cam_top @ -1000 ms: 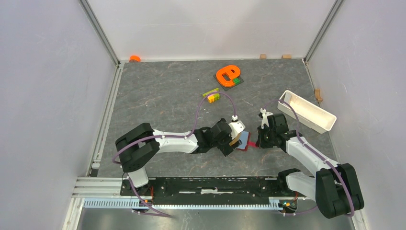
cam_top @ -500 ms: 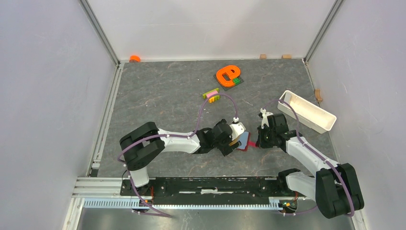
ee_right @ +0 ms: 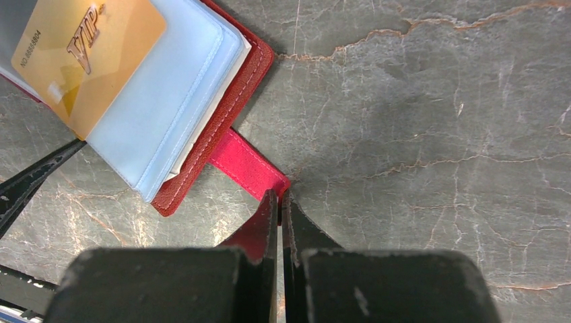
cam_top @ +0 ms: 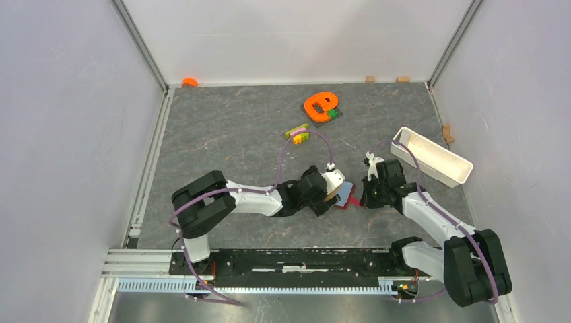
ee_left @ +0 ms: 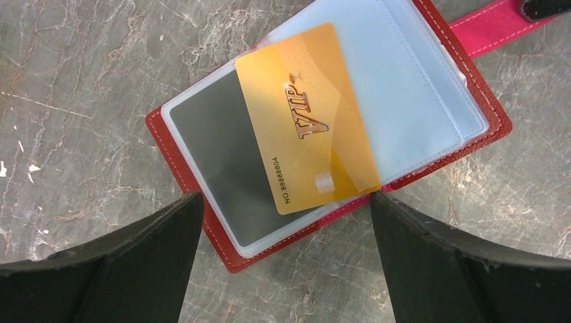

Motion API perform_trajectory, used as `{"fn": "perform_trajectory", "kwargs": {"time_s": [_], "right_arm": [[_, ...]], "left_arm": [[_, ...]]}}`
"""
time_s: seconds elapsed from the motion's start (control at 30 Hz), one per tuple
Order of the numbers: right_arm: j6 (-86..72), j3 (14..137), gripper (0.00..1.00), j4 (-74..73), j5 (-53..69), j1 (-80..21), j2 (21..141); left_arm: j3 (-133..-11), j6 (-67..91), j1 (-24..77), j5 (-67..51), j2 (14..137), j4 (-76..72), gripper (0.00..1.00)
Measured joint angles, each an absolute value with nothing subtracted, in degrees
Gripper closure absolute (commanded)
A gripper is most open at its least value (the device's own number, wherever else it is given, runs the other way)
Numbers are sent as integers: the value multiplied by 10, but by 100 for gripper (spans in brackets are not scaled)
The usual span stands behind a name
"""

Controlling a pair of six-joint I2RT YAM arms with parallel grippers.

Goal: Put the credit cards into the card holder

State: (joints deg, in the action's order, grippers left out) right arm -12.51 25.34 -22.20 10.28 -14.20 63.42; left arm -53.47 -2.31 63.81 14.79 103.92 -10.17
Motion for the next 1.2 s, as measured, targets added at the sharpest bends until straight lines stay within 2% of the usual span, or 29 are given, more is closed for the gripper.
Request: {"fn": "perform_trajectory", "kwargs": {"time_s": [0.53, 0.97, 1.2], "right_arm": [[-125, 253, 100, -222, 103, -142, 634], [-125, 253, 100, -223, 102, -142, 634], [-125, 253, 100, -223, 102, -142, 634]], "left_arm": [[-531, 26, 632, 157, 1053, -139, 0], [-482, 148, 559, -78, 957, -140, 3], [-495, 222, 546, -97, 978, -123, 3]]}}
